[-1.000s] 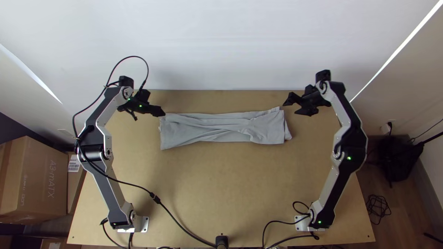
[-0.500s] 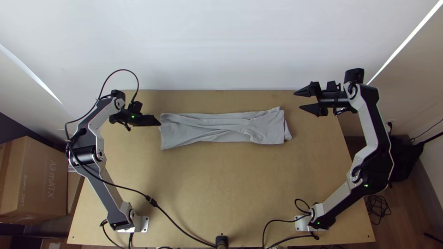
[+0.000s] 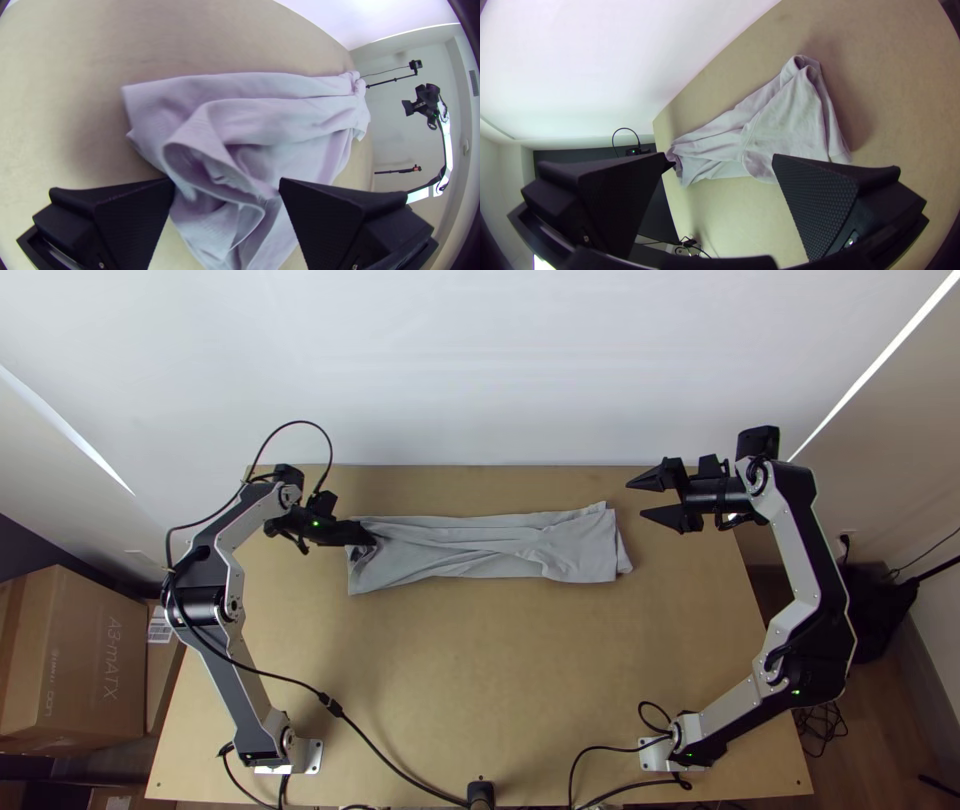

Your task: Fold the t-shirt

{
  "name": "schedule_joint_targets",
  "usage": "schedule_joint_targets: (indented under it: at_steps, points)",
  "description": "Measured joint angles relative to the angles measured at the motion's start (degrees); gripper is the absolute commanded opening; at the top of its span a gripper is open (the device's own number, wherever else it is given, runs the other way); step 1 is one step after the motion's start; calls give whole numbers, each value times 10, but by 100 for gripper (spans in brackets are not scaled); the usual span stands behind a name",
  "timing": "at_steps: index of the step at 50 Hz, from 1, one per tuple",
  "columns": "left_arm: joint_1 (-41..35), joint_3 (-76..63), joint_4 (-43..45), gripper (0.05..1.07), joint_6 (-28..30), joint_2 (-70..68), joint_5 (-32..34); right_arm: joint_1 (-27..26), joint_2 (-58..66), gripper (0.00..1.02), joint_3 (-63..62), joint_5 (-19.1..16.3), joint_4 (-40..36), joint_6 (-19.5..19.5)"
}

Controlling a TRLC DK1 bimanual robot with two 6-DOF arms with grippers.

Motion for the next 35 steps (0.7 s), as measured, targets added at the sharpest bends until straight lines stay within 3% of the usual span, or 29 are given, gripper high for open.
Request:
schedule_joint_targets:
  at_steps: [5,10,18,28,35]
  points:
    - [-14,0,9,99,-15,0,0,0,-11,98,-7,0,2,0]
    - [-22,0,12,79,-23,1,0,0,-22,98,-20,2,9,0]
    - [-20,-15,16,7,-32,2,0,0,-36,98,-48,4,19,0]
    - [22,-45,16,8,-32,0,3,0,-47,98,-68,7,31,0]
    - [87,-59,-18,8,0,-18,-1,0,-59,98,-85,7,43,0]
